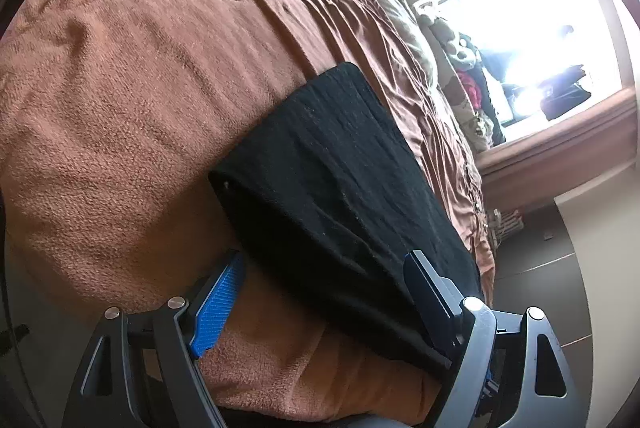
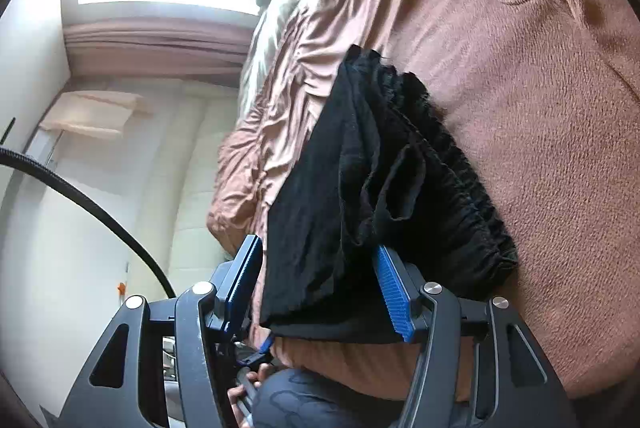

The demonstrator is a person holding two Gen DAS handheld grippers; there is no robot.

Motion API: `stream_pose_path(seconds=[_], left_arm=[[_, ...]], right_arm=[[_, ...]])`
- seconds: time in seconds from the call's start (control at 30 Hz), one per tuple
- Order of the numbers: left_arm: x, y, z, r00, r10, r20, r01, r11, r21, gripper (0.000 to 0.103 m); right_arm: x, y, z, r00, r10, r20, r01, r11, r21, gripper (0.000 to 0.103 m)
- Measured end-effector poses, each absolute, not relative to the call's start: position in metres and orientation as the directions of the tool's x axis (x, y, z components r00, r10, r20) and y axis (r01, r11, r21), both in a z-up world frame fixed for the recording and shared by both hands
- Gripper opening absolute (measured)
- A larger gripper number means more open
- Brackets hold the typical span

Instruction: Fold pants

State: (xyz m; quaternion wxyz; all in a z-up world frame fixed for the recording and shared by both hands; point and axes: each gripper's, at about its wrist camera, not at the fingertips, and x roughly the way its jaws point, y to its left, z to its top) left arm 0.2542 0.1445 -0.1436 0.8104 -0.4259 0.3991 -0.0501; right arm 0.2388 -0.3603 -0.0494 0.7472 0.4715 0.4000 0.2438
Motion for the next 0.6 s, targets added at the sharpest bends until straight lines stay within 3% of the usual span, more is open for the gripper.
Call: stream_pose_path(seconds=[0.17,0.5,0.53,0.6], left_arm=[[0.255,0.144,-0.143,0.677,-0.422,-0.603,-0.257,0.632,-0.731,0.083],[0.259,0.146,-0.146,0.677,-0.422,-0.603,-0.264,0.625,-0.734,0.083],[0.259,0.146,-0.147,0.676,-0.423,-0.604,-0.264,0.626,-0.733,0.083],[0.259,0.149,-0.147,0.674,-0.424,-0.605,-0.265,0.626,-0.733,0.083]], right_arm=[[0.245,-0.362,-0.046,0.557,0.676,-0.483,0.073,0.539,0.839,0.055],[0.262,-0.351,-0.039,0.526,0.697,-0.488,0.014,0.566,0.824,0.055],[0.265,-0.347,-0.036,0.521,0.676,-0.521,0.013,0.605,0.796,0.049],[0.266,-0.344,-0.034,0.511,0.636,-0.578,0.024,0.662,0.749,0.021]])
